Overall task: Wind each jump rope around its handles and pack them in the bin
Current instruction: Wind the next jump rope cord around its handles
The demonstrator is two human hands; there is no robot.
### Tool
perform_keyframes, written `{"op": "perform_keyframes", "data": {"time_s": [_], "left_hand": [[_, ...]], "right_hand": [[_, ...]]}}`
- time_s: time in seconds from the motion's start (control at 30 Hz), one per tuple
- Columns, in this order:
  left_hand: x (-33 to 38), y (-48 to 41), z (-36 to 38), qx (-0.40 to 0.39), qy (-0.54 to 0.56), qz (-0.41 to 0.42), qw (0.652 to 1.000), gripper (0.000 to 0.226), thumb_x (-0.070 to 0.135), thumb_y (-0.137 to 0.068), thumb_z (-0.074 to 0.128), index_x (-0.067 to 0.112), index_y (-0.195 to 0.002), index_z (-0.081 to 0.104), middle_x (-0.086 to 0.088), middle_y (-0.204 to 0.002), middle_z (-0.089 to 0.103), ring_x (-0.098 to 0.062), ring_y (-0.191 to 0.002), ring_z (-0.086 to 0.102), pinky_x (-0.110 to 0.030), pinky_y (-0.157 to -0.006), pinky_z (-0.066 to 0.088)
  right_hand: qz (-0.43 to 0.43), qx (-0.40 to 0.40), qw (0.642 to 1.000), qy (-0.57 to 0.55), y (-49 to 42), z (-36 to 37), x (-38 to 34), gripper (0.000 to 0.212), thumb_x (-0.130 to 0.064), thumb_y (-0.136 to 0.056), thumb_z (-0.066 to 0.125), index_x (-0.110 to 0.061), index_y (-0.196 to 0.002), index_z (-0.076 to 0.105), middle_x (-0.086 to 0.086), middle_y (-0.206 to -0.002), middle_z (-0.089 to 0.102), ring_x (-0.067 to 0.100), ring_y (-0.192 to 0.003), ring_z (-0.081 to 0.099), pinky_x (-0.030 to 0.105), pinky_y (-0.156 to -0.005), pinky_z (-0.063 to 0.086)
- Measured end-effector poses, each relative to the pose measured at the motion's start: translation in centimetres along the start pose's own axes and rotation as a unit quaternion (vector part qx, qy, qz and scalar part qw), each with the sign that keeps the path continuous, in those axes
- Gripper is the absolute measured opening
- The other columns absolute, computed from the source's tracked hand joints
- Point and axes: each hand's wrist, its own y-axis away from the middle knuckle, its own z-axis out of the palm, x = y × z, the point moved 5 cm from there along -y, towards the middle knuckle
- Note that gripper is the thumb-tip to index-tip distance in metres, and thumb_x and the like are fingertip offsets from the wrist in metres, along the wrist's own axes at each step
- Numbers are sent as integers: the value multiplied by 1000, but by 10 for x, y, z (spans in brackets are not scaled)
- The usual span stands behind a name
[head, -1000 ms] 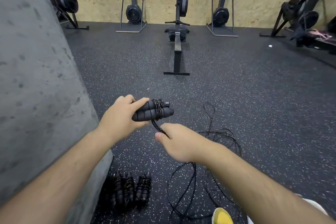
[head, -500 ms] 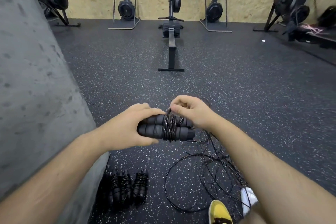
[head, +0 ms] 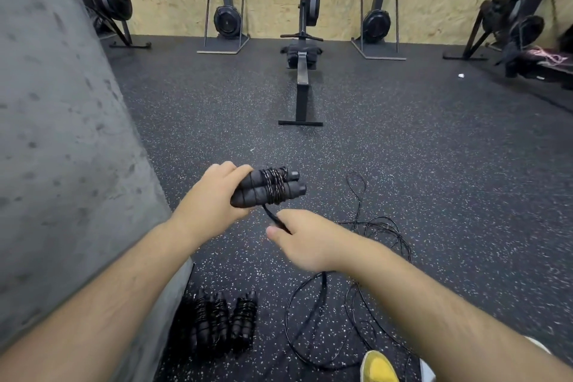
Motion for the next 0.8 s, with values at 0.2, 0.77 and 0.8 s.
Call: {"op": "perform_keyframes", "data": {"time_s": [0.2, 0.77, 0.8], "left_hand": [[8, 3, 11, -65, -8, 74, 995, 45, 22, -76, 76, 25, -118, 58, 9, -97, 48, -17, -86, 39, -44, -79, 48], [48, 12, -36, 8, 172, 18, 985, 42, 26, -66, 71, 33, -106, 58, 13, -100, 58, -10, -98, 56, -33, -86, 47], [38, 9, -32, 9, 131, 14, 991, 40, 24, -67, 71, 35, -102, 55, 14, -97, 56, -13, -94, 54, -37, -83, 48]], "right_hand": [[-66, 127, 970, 195, 9, -38, -6, 23, -41, -101, 47, -25, -102, 64, -2, -96, 66, 25, -88, 61, 34, -71, 48], [32, 28, 999, -14, -16, 5, 16, 34, -24, -109, 30, -8, -133, 48, 22, -128, 57, 34, -117, 55, 37, -94, 43], [12, 33, 999, -29, -17, 13, 8, 32, -29, -108, 32, -10, -127, 50, 21, -120, 60, 33, -107, 59, 35, -84, 44]]}}
